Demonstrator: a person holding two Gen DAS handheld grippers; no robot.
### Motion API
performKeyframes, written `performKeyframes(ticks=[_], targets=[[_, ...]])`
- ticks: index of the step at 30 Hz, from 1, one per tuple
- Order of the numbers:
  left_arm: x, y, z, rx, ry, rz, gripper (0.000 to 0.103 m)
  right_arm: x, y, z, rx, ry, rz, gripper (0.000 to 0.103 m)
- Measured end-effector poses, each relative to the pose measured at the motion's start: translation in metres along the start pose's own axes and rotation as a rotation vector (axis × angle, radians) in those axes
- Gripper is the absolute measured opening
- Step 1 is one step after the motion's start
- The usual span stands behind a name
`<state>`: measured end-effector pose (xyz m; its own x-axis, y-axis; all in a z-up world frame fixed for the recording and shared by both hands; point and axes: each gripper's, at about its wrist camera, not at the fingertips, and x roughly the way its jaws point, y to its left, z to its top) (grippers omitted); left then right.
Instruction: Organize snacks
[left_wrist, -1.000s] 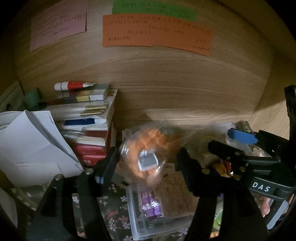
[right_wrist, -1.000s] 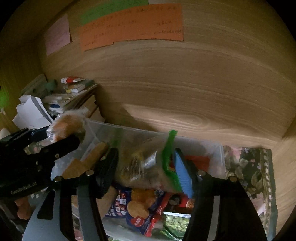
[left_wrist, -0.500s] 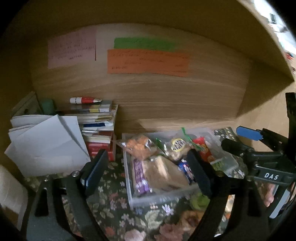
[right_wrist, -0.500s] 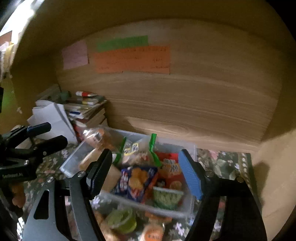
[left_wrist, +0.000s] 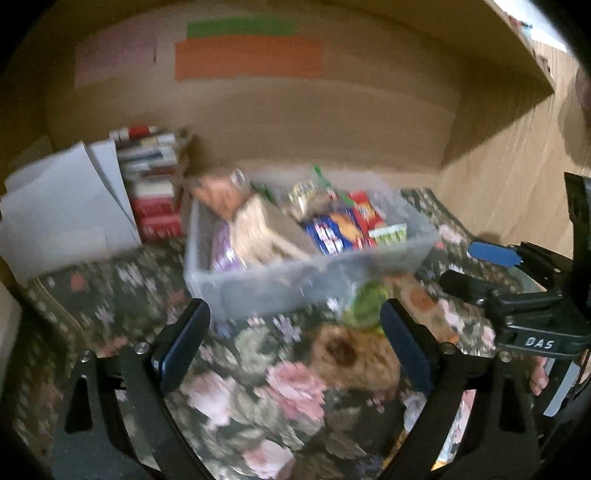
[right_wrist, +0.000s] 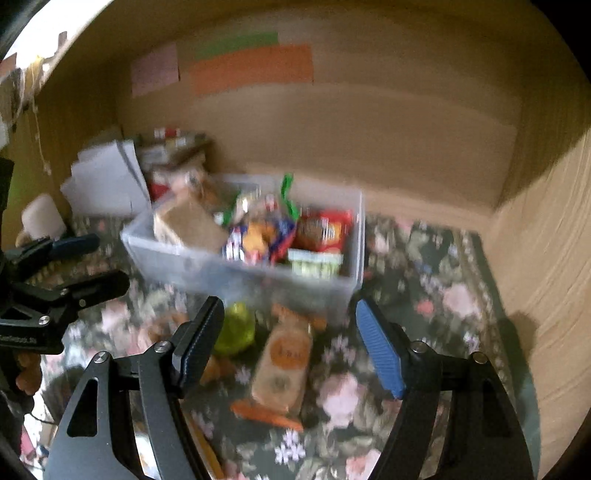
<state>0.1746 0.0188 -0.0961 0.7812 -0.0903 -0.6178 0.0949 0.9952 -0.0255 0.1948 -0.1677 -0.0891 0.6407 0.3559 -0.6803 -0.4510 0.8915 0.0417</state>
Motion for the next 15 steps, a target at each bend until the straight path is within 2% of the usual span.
performKeyframes(ticks=[7, 9, 12, 15], targets=[[0.015, -0.011, -0.018, -0.031, 0.066, -0.041, 0.094, 0.038, -0.003, -0.02, 0.013, 0.132, 0.026, 0.07], [0.02, -0.015, -0.021, -0.032, 0.085, -0.064, 0.094, 0.046, -0.004, -0.025, 0.017, 0.166, 0.033, 0.063], [0.03, -0.021, -0.025, -0.029, 0.12, -0.079, 0.094, 0.054, -0.003, -0.029, 0.018, 0.204, 0.054, 0.046], [0.038, -0.027, -0.027, -0.01, 0.136, -0.077, 0.094, 0.051, -0.003, -0.031, 0.012, 0.199, 0.047, 0.035]])
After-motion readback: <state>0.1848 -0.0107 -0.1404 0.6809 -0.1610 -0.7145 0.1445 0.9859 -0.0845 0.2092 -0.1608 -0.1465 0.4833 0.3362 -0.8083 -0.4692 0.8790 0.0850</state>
